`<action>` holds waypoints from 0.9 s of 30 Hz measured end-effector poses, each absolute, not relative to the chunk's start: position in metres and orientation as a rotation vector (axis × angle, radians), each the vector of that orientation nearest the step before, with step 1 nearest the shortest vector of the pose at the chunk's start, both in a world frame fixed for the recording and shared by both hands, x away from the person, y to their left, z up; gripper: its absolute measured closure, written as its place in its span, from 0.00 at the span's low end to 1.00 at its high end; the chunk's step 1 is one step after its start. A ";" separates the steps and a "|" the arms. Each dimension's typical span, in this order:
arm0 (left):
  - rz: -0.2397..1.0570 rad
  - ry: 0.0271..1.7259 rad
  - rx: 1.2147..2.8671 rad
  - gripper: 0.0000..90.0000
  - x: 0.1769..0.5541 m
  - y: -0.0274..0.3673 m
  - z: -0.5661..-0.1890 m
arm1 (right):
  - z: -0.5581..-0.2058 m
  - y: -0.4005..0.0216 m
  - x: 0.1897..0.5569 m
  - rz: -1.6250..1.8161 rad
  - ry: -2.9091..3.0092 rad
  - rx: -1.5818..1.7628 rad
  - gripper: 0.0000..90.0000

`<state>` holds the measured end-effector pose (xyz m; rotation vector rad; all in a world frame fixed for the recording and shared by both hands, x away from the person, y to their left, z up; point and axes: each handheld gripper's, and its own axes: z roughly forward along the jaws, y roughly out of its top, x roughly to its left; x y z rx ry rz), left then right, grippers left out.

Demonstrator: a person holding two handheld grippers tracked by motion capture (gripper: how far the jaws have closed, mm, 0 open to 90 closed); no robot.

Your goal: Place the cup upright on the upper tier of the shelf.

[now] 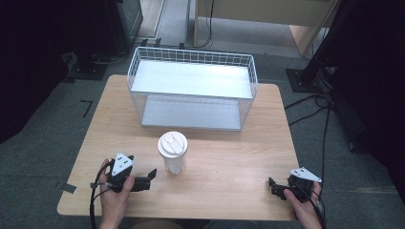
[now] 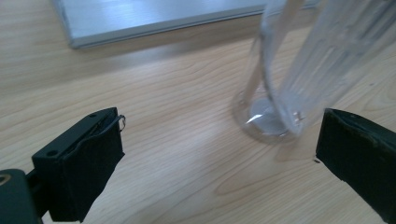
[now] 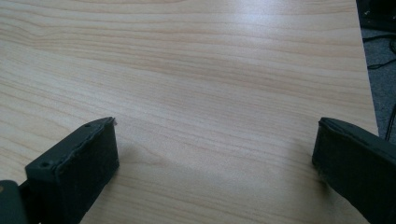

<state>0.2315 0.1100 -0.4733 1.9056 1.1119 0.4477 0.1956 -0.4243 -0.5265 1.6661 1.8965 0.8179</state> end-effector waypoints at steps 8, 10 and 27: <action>0.421 1.063 1.906 0.01 0.232 0.091 -0.473 | -0.527 -0.424 0.196 0.818 1.897 1.666 0.00; 0.416 1.053 1.910 0.01 0.233 0.086 -0.474 | -0.527 -0.424 0.196 0.819 1.897 1.666 0.00; 0.405 0.974 1.893 0.01 0.240 0.054 -0.471 | -0.526 -0.424 0.195 0.823 1.912 1.655 0.00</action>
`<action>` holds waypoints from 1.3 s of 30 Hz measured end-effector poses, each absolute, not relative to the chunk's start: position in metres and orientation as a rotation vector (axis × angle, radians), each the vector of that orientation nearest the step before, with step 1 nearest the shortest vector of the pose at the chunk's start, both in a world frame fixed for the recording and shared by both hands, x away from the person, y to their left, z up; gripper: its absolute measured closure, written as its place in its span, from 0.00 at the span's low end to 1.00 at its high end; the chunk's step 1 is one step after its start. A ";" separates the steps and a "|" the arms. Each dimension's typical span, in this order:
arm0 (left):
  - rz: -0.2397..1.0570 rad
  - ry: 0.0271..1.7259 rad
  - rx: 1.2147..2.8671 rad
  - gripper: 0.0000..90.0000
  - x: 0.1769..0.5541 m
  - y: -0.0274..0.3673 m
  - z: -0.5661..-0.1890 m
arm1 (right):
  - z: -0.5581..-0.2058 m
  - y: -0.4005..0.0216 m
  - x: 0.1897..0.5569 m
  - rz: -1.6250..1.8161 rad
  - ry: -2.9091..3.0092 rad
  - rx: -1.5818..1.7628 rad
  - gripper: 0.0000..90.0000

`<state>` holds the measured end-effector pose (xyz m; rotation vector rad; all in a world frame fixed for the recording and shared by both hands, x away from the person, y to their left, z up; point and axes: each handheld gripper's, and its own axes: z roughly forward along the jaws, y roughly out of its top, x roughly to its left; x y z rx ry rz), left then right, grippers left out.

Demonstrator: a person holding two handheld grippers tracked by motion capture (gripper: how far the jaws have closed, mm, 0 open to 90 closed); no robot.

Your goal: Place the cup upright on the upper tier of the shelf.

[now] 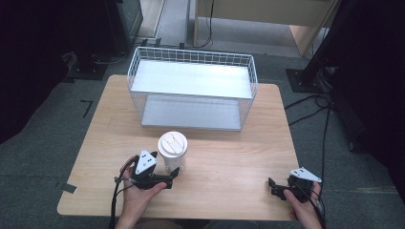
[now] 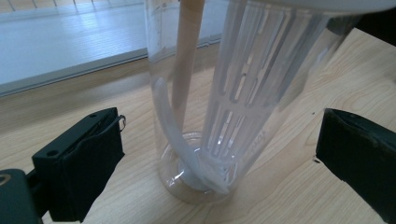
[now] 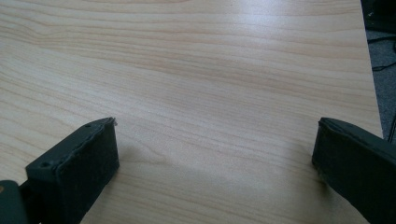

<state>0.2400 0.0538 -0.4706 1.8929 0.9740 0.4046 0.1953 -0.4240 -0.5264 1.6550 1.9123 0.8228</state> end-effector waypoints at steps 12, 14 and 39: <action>0.458 0.941 1.805 0.01 0.244 0.044 -0.467 | -0.526 -0.424 0.195 0.825 1.911 1.655 0.00; 0.456 0.923 1.780 0.01 0.244 0.043 -0.467 | -0.526 -0.424 0.195 0.825 1.911 1.654 0.00; 0.631 0.906 1.552 0.15 0.247 0.023 -0.473 | -0.526 -0.424 0.195 0.832 1.923 1.646 0.00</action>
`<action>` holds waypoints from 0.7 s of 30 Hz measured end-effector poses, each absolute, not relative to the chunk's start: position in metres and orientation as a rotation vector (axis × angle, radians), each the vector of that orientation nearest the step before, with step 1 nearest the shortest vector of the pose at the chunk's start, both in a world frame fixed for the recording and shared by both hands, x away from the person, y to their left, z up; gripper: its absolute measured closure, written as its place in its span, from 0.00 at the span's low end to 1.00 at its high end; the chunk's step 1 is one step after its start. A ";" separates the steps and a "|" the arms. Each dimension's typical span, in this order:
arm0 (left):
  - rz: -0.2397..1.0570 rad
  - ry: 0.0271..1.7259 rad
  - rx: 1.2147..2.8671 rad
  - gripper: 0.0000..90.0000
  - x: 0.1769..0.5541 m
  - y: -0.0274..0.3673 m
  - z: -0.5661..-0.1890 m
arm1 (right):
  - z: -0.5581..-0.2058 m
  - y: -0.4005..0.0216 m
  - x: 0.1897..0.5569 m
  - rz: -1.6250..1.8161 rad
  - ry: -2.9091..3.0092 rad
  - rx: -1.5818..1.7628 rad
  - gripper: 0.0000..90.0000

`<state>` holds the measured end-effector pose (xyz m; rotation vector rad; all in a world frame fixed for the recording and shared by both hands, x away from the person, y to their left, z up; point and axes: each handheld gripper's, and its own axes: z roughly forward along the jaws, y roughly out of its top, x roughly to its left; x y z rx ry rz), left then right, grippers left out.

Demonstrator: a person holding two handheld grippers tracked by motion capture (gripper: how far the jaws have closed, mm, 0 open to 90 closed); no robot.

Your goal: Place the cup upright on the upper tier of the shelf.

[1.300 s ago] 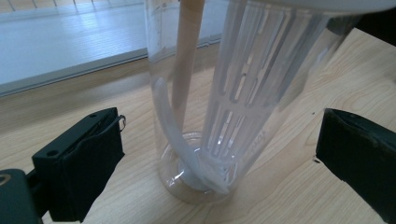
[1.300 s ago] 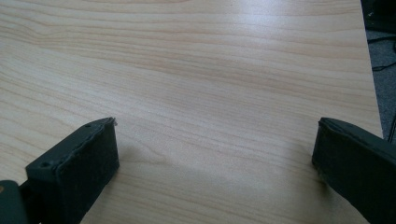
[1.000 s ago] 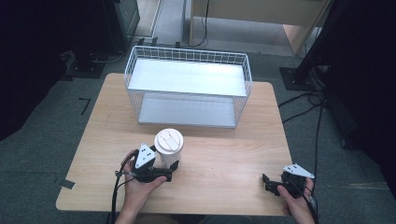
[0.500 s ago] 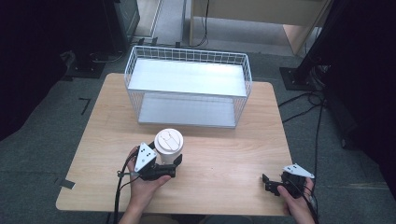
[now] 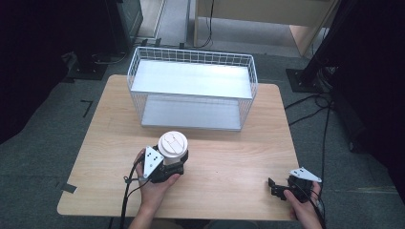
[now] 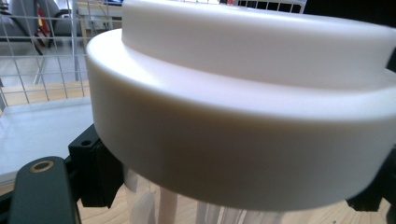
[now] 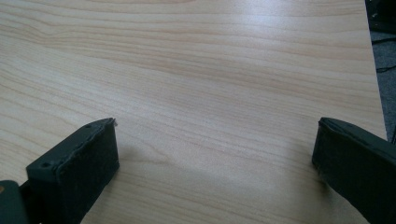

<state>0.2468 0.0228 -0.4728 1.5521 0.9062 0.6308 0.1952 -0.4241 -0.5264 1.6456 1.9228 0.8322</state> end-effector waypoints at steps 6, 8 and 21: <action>0.647 0.898 1.517 0.17 0.245 0.022 -0.468 | -0.526 -0.424 0.195 0.834 1.923 1.646 0.00; 0.652 0.893 1.494 0.18 0.244 0.022 -0.463 | -0.526 -0.424 0.195 0.833 1.923 1.646 0.00; 0.713 0.912 1.441 0.18 0.254 0.028 -0.431 | -0.526 -0.424 0.195 0.839 1.922 1.648 0.00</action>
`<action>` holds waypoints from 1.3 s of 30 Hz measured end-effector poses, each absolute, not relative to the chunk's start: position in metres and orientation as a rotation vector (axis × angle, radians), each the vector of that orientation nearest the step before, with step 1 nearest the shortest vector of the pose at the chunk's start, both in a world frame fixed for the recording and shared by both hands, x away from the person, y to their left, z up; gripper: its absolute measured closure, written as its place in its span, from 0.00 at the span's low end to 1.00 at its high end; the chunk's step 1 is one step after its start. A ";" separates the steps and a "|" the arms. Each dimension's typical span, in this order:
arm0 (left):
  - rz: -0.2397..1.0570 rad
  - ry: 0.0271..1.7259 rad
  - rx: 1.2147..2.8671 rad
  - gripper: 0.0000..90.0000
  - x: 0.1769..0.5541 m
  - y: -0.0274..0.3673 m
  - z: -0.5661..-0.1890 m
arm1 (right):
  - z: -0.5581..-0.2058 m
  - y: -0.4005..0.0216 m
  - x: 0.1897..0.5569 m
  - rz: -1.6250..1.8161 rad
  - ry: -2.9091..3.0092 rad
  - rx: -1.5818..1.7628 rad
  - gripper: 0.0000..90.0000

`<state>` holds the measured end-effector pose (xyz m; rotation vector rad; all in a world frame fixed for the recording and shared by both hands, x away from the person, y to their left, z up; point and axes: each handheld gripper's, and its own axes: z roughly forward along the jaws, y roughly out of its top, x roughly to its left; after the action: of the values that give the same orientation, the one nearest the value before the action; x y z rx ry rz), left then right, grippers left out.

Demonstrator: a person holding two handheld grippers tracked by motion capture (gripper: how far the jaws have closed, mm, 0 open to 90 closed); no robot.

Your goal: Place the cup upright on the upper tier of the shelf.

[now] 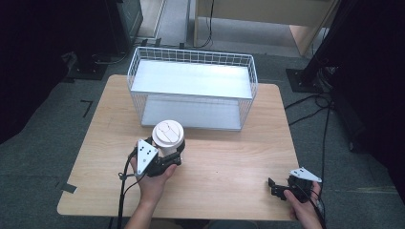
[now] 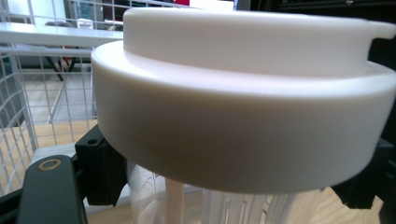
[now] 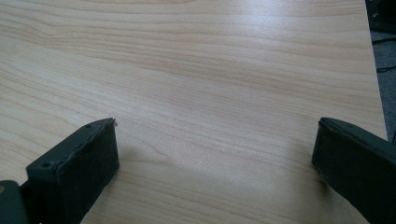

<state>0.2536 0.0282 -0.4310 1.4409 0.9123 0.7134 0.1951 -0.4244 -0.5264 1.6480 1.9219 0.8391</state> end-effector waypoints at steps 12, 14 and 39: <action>0.769 0.927 1.421 0.18 0.264 0.032 -0.394 | -0.526 -0.424 0.195 0.837 1.932 1.637 0.00; 0.782 0.920 1.413 0.18 0.264 0.031 -0.389 | -0.526 -0.424 0.195 0.841 1.934 1.638 0.00; 0.803 0.867 1.397 0.18 0.284 0.020 -0.339 | -0.527 -0.424 0.195 0.845 1.933 1.630 0.00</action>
<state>0.2844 0.0203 -0.3388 1.3969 0.8670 0.8027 0.1951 -0.4240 -0.5266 1.6297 1.9332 0.8446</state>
